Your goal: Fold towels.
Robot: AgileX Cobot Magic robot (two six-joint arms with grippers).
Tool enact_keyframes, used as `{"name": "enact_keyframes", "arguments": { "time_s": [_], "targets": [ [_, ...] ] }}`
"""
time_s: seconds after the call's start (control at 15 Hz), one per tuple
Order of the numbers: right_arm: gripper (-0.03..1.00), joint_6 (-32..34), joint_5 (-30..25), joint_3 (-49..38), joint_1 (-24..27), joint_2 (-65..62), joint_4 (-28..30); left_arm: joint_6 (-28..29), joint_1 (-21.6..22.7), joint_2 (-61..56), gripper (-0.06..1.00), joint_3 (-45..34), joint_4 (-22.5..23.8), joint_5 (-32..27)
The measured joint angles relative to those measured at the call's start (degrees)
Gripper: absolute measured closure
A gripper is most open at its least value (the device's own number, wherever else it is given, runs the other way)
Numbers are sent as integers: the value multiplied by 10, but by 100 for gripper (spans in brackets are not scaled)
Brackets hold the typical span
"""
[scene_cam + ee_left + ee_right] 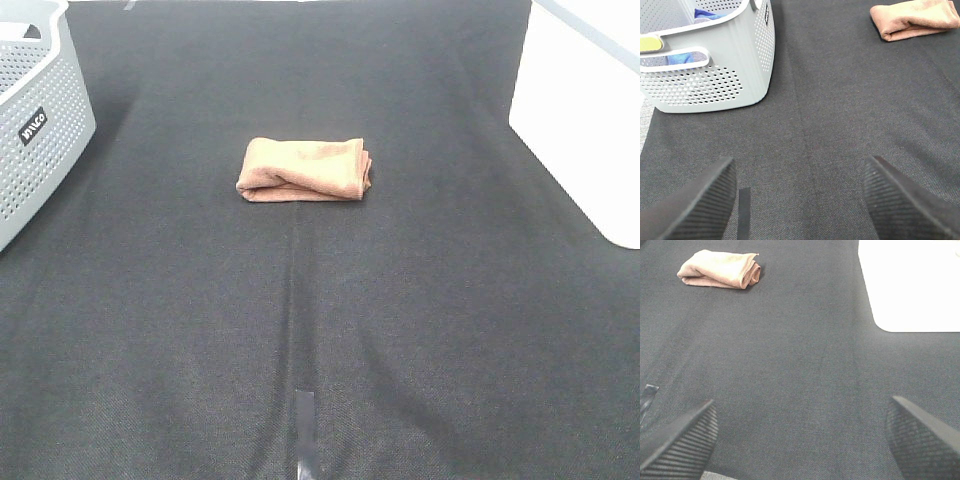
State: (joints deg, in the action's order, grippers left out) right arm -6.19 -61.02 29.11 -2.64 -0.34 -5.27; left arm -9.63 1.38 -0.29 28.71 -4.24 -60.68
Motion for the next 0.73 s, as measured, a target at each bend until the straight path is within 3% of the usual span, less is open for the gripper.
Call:
{"name": "enact_keyframes", "arguments": {
  "time_s": [0.73],
  "targets": [
    [11, 0, 0, 0, 0, 0, 0, 0, 0, 0, 26, 0, 0, 0]
  ]
}}
